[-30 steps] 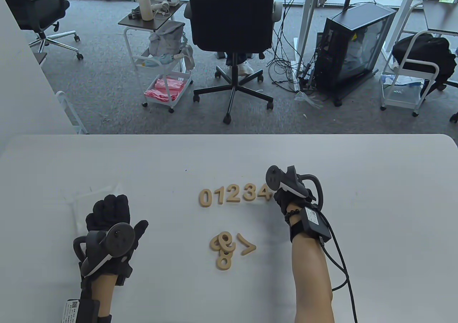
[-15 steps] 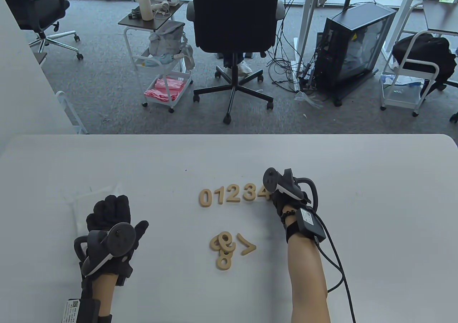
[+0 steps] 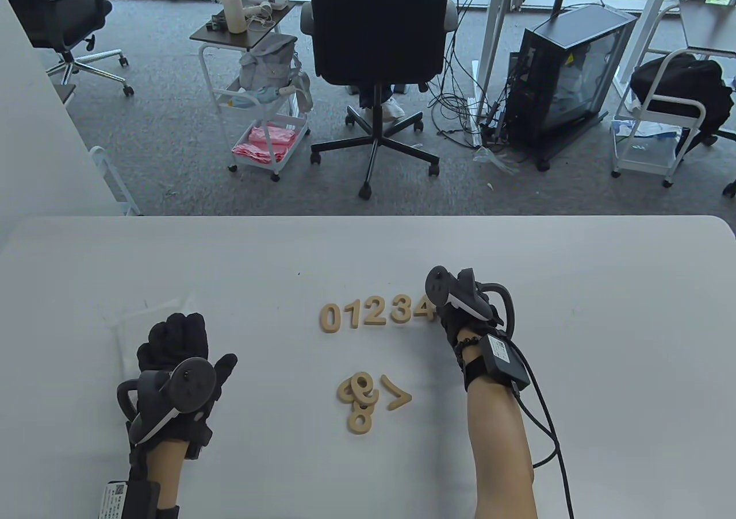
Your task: Empty bag and arrange number blocks in order
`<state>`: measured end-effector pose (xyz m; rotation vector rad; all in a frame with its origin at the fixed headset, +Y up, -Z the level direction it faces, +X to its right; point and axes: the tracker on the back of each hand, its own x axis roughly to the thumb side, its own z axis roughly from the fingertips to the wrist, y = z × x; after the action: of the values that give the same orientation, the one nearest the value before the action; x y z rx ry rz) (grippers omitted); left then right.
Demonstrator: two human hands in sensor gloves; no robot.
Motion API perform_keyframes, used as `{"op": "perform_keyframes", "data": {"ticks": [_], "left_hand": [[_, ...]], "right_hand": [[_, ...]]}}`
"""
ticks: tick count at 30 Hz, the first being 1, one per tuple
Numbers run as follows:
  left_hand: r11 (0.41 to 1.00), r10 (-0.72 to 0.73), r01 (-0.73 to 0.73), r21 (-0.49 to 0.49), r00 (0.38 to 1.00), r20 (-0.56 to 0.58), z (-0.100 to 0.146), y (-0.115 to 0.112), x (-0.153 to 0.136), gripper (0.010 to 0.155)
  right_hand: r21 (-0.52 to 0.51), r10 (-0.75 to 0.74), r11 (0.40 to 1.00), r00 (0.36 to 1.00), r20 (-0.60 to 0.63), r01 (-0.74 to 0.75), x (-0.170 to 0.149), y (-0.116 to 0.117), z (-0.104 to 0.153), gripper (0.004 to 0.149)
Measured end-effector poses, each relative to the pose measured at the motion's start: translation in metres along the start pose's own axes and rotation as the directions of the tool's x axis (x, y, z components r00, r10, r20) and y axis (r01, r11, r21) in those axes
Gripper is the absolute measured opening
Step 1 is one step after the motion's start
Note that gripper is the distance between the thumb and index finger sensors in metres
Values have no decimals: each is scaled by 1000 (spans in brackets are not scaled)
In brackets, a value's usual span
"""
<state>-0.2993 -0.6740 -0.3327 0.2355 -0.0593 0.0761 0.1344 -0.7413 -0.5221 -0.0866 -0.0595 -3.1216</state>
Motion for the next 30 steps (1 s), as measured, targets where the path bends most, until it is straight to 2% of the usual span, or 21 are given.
{"op": "perform_keyframes", "data": {"ticks": [5, 9, 18, 25, 30], "left_hand": [[1000, 6, -6, 9, 1000, 8, 0, 1, 0, 87], [1000, 7, -7, 14, 1000, 19, 1, 1, 2, 87], [1000, 9, -10, 10, 999, 41, 1, -1, 5, 87], [1000, 16, -16, 8, 999, 51, 2, -2, 7, 87], [1000, 14, -14, 8, 998, 57, 2, -3, 7, 87]], "right_hand": [[-66, -81, 994, 995, 52, 84, 0, -25, 27, 62], [-126, -152, 978, 981, 117, 166, 5, -44, 64, 62], [-183, -216, 947, 946, 240, 263, 31, -64, 136, 63], [-182, -213, 942, 920, 328, 282, 68, -66, 165, 64], [-146, -197, 953, 909, 366, 265, 103, -59, 167, 65]]}}
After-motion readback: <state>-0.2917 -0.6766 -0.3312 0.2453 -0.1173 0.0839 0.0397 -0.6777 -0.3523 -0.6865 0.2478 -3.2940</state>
